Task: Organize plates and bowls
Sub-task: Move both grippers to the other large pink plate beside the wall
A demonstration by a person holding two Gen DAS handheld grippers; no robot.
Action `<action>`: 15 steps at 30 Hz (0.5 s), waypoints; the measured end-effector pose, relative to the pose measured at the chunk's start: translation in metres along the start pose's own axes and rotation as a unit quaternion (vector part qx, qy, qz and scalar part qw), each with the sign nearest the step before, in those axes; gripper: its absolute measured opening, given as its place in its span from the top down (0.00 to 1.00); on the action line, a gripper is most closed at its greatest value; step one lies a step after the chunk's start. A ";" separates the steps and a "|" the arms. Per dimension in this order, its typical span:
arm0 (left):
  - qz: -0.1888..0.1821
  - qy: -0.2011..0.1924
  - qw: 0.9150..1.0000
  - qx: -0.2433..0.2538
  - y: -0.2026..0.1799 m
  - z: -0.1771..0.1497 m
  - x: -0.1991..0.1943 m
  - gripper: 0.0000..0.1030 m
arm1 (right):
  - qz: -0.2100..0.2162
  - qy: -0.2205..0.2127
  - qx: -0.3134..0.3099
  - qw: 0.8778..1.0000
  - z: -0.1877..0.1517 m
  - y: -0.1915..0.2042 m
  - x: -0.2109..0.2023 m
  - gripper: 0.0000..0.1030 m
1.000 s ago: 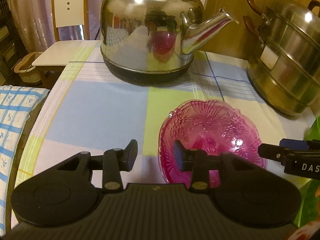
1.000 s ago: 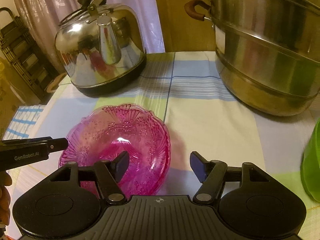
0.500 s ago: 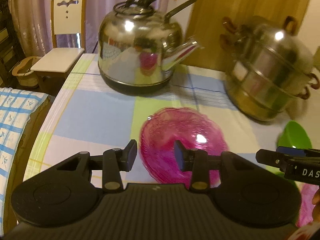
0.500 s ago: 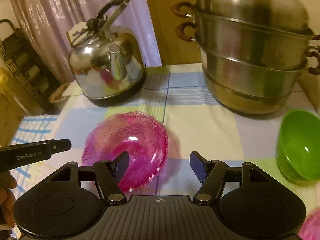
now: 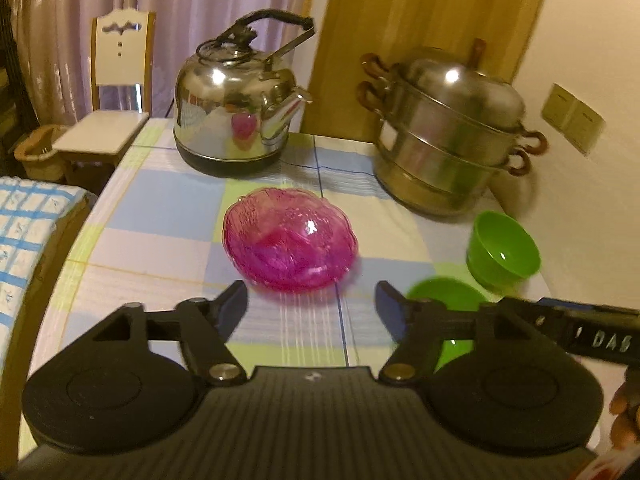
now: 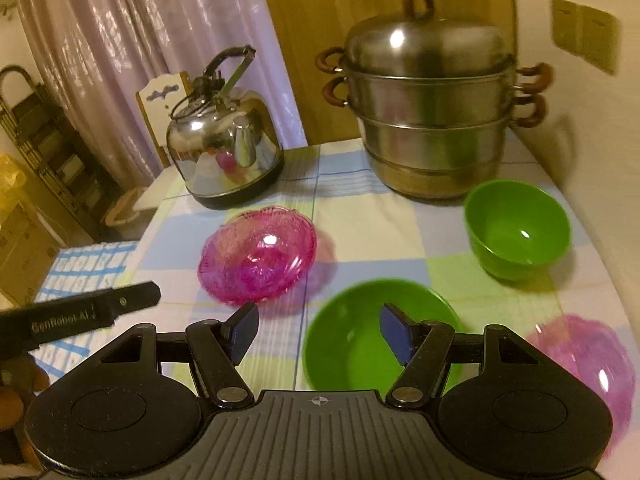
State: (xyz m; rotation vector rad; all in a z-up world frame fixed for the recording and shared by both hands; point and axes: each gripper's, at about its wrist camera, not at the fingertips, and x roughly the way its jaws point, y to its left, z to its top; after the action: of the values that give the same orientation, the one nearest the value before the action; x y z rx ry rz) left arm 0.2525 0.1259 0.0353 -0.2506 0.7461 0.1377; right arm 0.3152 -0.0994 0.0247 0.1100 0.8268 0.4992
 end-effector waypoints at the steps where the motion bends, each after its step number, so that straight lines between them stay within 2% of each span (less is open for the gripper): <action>1: 0.000 -0.006 1.000 0.002 -0.004 -0.006 -0.009 0.28 | 0.001 -0.006 0.009 1.000 -0.007 -0.003 -0.011 0.35; 4: -0.001 -0.013 1.000 0.005 -0.015 -0.025 -0.032 0.20 | -0.004 -0.016 0.028 0.999 -0.026 -0.009 -0.039 0.35; 10: -0.025 -0.018 1.000 0.005 -0.040 -0.063 -0.073 0.14 | -0.018 -0.025 0.061 0.998 -0.067 -0.025 -0.085 0.35; 12: -0.028 -0.022 0.999 0.008 -0.050 -0.075 -0.084 0.11 | -0.028 -0.028 0.073 0.997 -0.082 -0.032 -0.101 0.28; 15: -0.033 -0.023 0.999 0.012 -0.063 -0.091 -0.095 0.09 | -0.045 -0.032 0.080 0.995 -0.102 -0.040 -0.123 0.24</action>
State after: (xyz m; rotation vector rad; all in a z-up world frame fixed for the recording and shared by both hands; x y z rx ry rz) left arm 0.1374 0.0369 0.0479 -0.2479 0.6920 0.0709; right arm 0.1867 -0.2018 0.0272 0.2345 0.8047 0.3414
